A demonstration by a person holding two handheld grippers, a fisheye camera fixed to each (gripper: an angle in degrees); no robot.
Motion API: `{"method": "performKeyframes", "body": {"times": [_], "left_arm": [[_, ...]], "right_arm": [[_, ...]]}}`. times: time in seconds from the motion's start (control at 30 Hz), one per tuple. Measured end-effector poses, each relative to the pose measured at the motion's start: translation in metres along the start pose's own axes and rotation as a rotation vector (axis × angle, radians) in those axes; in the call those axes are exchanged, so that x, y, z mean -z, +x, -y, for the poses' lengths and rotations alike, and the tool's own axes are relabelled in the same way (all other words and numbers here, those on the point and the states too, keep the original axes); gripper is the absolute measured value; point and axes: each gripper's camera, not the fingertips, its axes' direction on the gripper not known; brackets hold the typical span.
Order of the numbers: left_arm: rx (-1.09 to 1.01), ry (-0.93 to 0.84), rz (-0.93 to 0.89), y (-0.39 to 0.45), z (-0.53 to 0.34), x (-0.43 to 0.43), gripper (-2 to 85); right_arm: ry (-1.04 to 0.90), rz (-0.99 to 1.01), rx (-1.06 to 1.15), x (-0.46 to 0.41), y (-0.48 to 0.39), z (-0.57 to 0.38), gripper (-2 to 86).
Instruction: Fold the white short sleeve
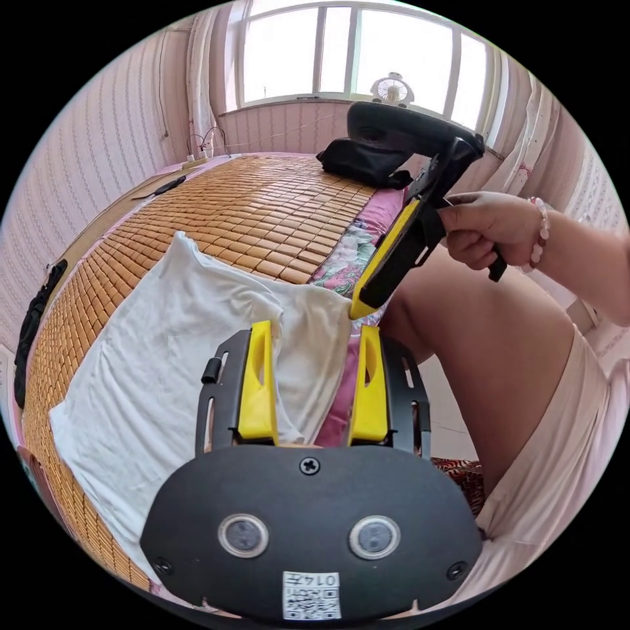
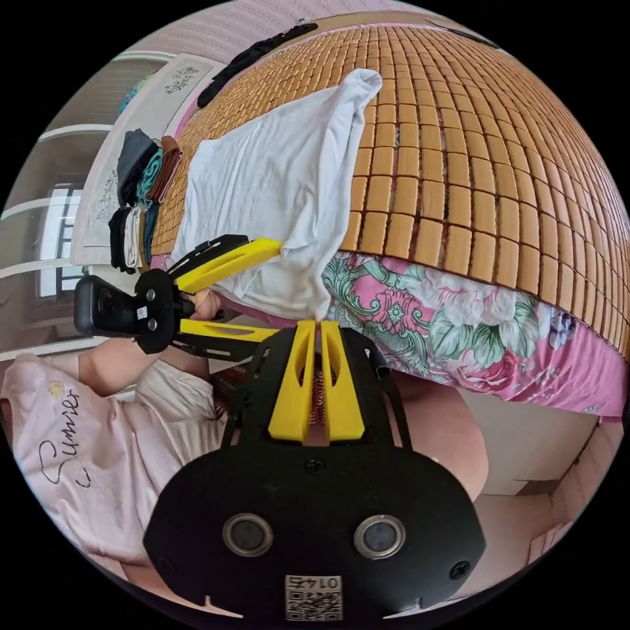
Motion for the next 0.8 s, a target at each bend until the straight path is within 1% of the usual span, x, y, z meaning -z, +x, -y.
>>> {"method": "performKeyframes", "body": {"times": [0.13,0.17,0.2,0.23,0.27,0.33,0.4,0.47,0.5,0.57,0.63,0.73,0.8], "left_arm": [[-0.005,0.018,-0.005,-0.003,0.007,0.002,18.1],[-0.006,0.015,-0.003,-0.004,0.008,0.000,17.8],[-0.004,0.006,-0.007,-0.005,0.011,-0.005,17.2],[0.006,0.011,-0.006,-0.008,0.013,-0.008,14.1],[0.017,0.020,0.004,-0.009,0.014,-0.008,12.5],[0.078,0.020,0.078,-0.019,0.015,-0.007,3.9],[0.139,0.027,0.071,-0.029,0.013,-0.004,1.3],[0.187,0.044,0.038,-0.037,0.011,0.000,0.5],[0.195,0.048,0.040,-0.038,0.012,0.003,0.1],[0.162,0.055,0.021,-0.035,0.015,0.010,-0.2],[0.138,0.072,0.009,-0.031,0.016,0.022,-0.3],[0.137,0.094,-0.035,-0.027,0.013,0.036,-0.2],[0.116,0.084,-0.054,-0.022,0.012,0.042,0.0]], "right_arm": [[0.124,0.247,0.053,0.034,0.016,-0.009,0.8],[0.132,0.276,0.064,0.037,0.018,-0.008,0.8],[0.141,0.328,0.087,0.041,0.022,-0.007,0.8],[0.138,0.375,0.123,0.043,0.023,-0.005,0.8],[0.132,0.394,0.147,0.044,0.023,-0.003,0.9],[0.153,0.400,0.189,0.055,0.031,-0.003,1.1],[0.185,0.386,0.161,0.063,0.045,-0.005,1.5],[0.196,0.392,0.099,0.064,0.065,-0.005,2.4],[0.204,0.391,0.053,0.062,0.077,-0.004,4.5],[0.240,0.437,-0.018,0.056,0.092,-0.004,8.8],[0.278,0.531,-0.070,0.045,0.103,0.000,12.0],[0.290,0.504,-0.134,0.035,0.107,0.010,11.5],[0.343,0.485,-0.156,0.035,0.109,0.012,10.0]]}}
